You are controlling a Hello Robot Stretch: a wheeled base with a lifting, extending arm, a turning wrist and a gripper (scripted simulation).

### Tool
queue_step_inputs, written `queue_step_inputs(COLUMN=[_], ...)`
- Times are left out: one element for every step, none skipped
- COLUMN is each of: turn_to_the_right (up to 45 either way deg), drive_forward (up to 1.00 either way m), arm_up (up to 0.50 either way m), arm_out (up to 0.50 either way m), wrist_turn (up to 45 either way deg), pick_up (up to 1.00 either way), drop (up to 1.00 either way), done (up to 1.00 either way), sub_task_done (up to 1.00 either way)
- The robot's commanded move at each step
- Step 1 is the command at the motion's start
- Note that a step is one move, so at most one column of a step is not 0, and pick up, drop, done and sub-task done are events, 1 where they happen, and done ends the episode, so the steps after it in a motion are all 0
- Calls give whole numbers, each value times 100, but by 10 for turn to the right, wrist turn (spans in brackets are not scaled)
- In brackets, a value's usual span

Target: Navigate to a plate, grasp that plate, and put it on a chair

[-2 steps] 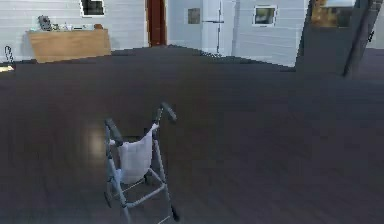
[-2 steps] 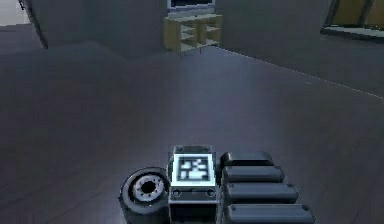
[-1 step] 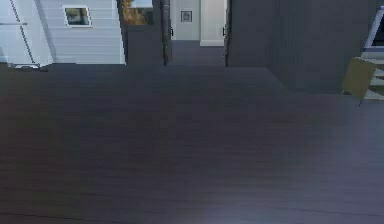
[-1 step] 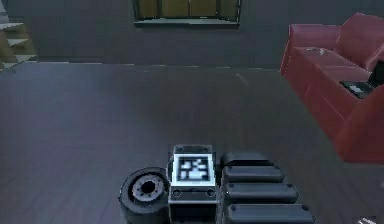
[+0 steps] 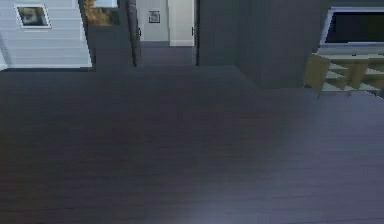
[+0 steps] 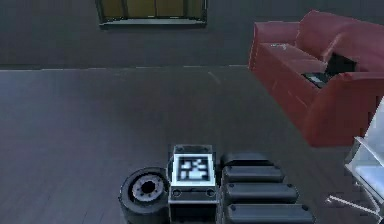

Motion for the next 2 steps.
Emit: queue_step_inputs(turn_to_the_right=[-450,-450], drive_forward=[0,0], arm_up=[0,0], arm_out=[0,0], wrist_turn=[0,0], pick_up=[0,0], drop=[0,0], done=[0,0], sub_task_done=[0,0])
